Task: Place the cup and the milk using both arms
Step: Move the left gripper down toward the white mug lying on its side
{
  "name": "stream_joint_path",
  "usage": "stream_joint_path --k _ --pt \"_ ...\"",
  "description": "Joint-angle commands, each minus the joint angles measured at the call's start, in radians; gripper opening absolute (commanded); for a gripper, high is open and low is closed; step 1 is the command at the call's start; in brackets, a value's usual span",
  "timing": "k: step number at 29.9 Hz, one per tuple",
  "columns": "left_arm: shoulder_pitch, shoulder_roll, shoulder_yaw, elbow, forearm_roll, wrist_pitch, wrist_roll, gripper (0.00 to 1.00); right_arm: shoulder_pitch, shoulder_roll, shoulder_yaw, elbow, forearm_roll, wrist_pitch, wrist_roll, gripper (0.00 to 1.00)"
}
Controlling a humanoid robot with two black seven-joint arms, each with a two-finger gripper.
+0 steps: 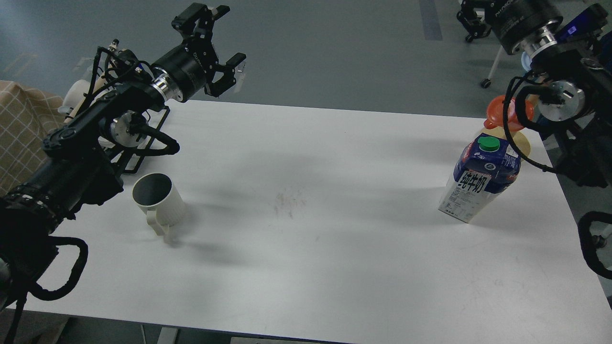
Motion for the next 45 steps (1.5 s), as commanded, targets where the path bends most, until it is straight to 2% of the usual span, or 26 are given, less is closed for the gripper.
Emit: stream_joint_path --k 1,3,16,27,31,37,40,45 --pt "0.019 0.001 -0.004 -0.004 0.000 0.000 -0.003 0.98 -0.008 0.030 0.001 -0.014 0.001 0.000 0.002 1.00" --pt "0.019 0.002 -0.004 -0.004 0.000 0.000 -0.011 0.98 -0.008 0.032 0.004 -0.013 0.001 0.000 0.002 1.00" --pt "0.019 0.009 -0.027 0.013 -0.086 0.000 0.012 0.98 0.000 0.022 0.007 -0.037 0.001 0.000 0.017 1.00" --pt "0.007 0.009 -0.039 0.007 -0.123 0.000 0.014 0.98 0.026 0.027 0.013 -0.036 0.001 0.000 0.019 1.00" --pt "0.007 0.011 -0.043 0.009 -0.126 0.000 0.000 0.98 0.020 0.024 0.011 -0.039 0.001 0.000 0.019 1.00" --pt "0.010 0.005 -0.040 0.004 -0.126 0.000 0.040 0.98 0.014 0.019 0.010 -0.040 0.000 0.000 0.022 1.00" --pt "0.013 0.009 -0.047 0.004 -0.130 0.000 0.039 0.98 0.015 0.019 0.010 -0.040 0.000 0.000 0.022 1.00" --pt "0.019 0.017 -0.083 -0.020 -0.129 0.000 0.009 0.98 0.020 0.024 0.011 -0.040 0.000 0.000 0.022 1.00"
